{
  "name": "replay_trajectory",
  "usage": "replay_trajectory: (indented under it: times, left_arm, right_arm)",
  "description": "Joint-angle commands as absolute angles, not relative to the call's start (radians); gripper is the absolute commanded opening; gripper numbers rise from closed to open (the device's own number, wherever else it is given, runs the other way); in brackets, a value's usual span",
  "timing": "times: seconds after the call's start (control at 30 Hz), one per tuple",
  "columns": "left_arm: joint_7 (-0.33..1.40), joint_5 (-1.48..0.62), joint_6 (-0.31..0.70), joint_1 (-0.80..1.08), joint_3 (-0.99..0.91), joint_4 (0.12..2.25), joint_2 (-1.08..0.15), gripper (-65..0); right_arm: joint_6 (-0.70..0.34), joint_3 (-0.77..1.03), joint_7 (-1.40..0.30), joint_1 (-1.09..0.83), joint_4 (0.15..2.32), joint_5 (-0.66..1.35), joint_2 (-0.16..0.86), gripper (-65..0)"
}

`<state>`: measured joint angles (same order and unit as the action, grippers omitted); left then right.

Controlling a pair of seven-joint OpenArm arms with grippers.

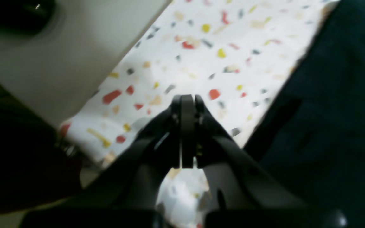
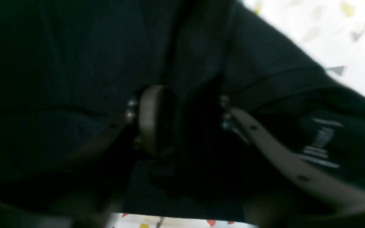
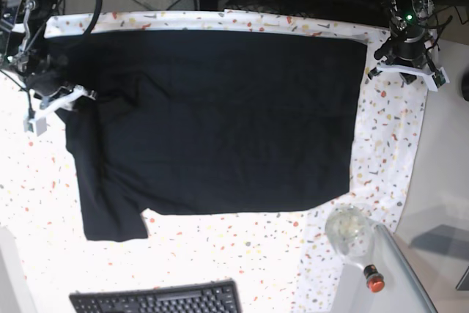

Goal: Layout the t-shirt on the table in an organized manner, then fold the t-shirt properly
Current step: 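Grasp the shirt corner with the right gripper and tug it outward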

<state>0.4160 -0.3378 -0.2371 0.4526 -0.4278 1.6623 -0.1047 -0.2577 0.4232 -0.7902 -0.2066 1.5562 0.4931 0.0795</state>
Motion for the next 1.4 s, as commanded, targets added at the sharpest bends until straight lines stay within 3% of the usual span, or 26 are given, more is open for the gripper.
replay_trajectory:
  times: [0.0,0.23,0.47,0.6,1.17,1.23,1.37]
  left_arm:
    - [0.395,-0.331,-0.24,0.453,-0.432,1.678,-0.119,-65.0]
    - [0.395,-0.331,-0.24,0.46,-0.432,1.675,-0.124,-65.0]
    - [0.395,-0.331,-0.24,0.466,-0.432,1.675,-0.124,-65.0]
    - [0.395,-0.331,-0.242,0.467,-0.432,1.675,-0.124,-65.0]
    - [0.395,-0.331,-0.243,0.467,-0.433,1.675,-0.124,-65.0]
    - [0.395,-0.331,-0.243,0.467,-0.433,1.675,-0.124,-65.0]
    - [0.395,-0.331,-0.243,0.467,-0.433,1.675,-0.124,-65.0]
  right_arm:
    - [-0.265,0.427,-0.768,-0.193,1.609,0.506,0.097,-32.3]
    - [-0.262,0.479,-0.766,-0.065,1.67,0.504,0.127,-31.8]
    - [-0.242,0.513,-0.763,0.282,1.089,0.381,0.228,-30.9]
    - [-0.274,0.512,-0.708,0.354,0.909,0.374,0.255,-30.9]
    - [-0.354,0.521,-0.797,0.358,0.892,0.378,0.197,-31.7]
    - [-0.375,0.521,-0.794,0.36,0.892,0.378,0.194,-34.8]
    - [-0.389,0.521,-0.785,0.36,0.892,0.378,0.193,-59.3]
